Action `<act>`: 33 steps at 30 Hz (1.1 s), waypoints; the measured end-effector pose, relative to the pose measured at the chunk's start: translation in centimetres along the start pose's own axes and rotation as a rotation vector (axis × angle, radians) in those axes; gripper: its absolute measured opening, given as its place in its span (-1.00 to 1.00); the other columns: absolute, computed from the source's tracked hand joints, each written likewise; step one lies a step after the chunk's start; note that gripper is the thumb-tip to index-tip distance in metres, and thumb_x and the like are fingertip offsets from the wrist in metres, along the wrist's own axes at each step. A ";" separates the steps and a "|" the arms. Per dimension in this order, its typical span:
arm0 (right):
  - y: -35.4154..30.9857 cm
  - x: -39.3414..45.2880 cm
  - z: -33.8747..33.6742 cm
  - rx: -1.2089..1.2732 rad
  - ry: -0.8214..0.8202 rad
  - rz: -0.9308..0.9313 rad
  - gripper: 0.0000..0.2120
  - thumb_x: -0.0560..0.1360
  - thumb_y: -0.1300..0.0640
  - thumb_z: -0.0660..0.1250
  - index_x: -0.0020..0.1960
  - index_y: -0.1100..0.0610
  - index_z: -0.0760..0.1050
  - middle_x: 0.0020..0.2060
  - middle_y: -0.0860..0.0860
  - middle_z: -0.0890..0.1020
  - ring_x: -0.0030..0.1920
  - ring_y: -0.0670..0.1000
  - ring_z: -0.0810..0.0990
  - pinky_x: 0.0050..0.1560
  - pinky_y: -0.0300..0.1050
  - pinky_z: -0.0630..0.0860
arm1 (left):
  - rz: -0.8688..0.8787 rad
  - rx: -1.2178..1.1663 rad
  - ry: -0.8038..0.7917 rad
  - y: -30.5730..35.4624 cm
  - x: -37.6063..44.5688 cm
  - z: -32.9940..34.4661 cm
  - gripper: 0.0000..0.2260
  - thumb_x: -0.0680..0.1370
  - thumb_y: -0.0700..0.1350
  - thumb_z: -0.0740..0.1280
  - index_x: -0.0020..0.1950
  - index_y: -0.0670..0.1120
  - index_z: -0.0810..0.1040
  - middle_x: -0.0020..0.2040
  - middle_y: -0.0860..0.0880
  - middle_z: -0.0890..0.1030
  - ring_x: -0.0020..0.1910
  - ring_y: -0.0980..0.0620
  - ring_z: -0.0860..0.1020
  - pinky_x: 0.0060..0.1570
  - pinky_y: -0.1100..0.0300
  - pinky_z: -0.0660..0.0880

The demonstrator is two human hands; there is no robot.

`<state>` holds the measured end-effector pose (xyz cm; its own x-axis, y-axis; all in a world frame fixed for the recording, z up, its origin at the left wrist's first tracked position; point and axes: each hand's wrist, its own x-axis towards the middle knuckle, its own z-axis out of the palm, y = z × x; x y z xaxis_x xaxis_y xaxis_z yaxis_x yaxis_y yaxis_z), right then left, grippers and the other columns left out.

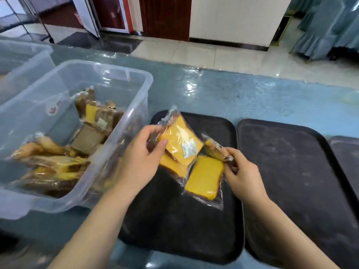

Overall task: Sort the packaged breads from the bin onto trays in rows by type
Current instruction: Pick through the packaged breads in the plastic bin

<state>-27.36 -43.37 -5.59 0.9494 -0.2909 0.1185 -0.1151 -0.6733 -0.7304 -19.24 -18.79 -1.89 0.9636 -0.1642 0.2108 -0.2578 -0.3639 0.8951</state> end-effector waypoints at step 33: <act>12.0 -6.6 4.9 -0.353 -0.534 -0.281 -0.65 0.48 -0.01 0.20 0.26 -0.07 0.42 0.37 -0.13 0.41 0.41 -0.07 0.32 0.36 -0.16 0.25 | -0.293 0.791 -0.516 -13.3 -10.1 4.7 -0.43 0.56 0.24 0.19 0.54 0.13 0.19 0.54 0.04 0.22 0.52 -0.01 0.12 0.45 0.03 0.16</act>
<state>-33.56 -46.19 -18.38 0.9604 0.2397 -0.1424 0.1535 -0.8810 -0.4476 -25.91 -16.58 -17.76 0.8967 -0.2809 -0.3420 -0.1680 -0.9309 0.3242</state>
